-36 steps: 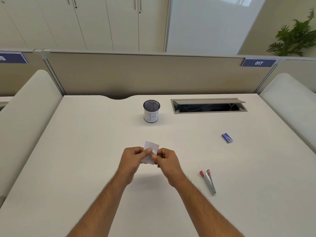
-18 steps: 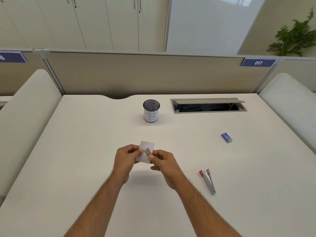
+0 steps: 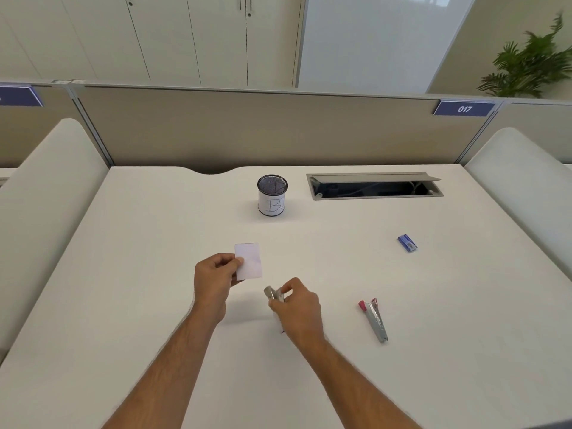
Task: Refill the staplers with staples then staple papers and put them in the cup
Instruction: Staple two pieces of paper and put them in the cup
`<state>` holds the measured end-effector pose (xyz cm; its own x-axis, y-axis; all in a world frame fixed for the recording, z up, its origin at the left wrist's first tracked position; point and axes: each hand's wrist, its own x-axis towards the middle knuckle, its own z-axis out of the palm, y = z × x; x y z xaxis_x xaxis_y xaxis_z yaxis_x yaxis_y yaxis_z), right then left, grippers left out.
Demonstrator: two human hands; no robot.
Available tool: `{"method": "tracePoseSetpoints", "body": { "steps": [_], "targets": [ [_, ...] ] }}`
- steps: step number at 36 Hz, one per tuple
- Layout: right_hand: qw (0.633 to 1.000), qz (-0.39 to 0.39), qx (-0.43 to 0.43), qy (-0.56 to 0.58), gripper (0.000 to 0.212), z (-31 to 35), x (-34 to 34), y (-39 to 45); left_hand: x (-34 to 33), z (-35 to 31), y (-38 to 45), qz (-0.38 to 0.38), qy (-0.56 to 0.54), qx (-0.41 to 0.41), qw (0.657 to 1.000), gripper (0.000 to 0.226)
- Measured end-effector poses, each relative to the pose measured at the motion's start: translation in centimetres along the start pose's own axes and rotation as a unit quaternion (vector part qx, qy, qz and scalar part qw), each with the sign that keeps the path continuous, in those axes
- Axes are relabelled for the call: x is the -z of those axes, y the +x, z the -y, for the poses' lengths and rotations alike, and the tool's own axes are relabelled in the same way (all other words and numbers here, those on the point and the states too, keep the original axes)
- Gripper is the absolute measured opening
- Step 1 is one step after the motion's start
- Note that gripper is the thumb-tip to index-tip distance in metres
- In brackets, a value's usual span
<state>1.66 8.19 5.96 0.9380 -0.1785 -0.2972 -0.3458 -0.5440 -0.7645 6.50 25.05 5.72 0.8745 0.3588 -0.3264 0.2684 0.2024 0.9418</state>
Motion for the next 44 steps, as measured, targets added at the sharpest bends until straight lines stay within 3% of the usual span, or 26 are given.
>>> {"method": "tracePoseSetpoints", "body": {
  "steps": [6, 10, 24, 29, 33, 36, 38, 40, 41, 44],
  "targets": [
    [0.976, 0.008, 0.090, -0.196, 0.018, -1.2, -2.4, -1.4, -0.1, -0.2, -0.2, 0.005, -0.014, 0.001, 1.000, 0.003],
    [0.957, 0.024, 0.108, -0.267, 0.022, -1.7, -4.0, -1.9, -0.2, -0.3, -0.5, 0.009, -0.016, 0.003, 1.000, 0.005],
    [0.951, 0.059, 0.082, -0.293, 0.030, -2.5, -4.9, -2.1, 0.4, -0.9, -0.7, 0.022, 0.016, -0.003, 1.000, 0.008],
    [0.951, 0.056, 0.058, -0.300, 0.047, -2.0, -4.5, -1.8, 0.3, -1.2, -0.6, 0.017, 0.058, -0.023, 0.998, 0.007],
    [0.980, 0.001, 0.040, -0.193, 0.045, -0.9, -2.7, -1.0, -0.4, -1.5, -1.1, 0.019, 0.101, -0.057, 0.993, 0.011],
    [0.998, -0.052, 0.020, -0.016, 0.031, 1.0, -0.8, -0.2, -1.3, -1.8, -1.8, 0.025, 0.150, -0.102, 0.983, 0.017],
    [0.990, -0.070, -0.002, 0.122, 0.035, 2.4, 0.6, 0.4, -1.8, -1.9, -2.7, 0.033, 0.193, -0.154, 0.969, 0.019],
    [0.965, -0.054, -0.043, 0.253, 0.045, 3.5, 2.0, 1.0, -2.2, -1.7, -3.5, 0.042, 0.258, -0.268, 0.927, 0.017],
    [0.949, -0.035, -0.065, 0.305, 0.049, 4.0, 2.8, 1.3, -2.4, -1.4, -3.9, 0.045, 0.299, -0.342, 0.890, 0.015],
    [0.923, 0.029, -0.112, 0.366, 0.053, 4.7, 4.7, 1.9, -3.0, -0.6, -4.2, 0.045, 0.352, -0.474, 0.806, 0.012]
  ]
}}
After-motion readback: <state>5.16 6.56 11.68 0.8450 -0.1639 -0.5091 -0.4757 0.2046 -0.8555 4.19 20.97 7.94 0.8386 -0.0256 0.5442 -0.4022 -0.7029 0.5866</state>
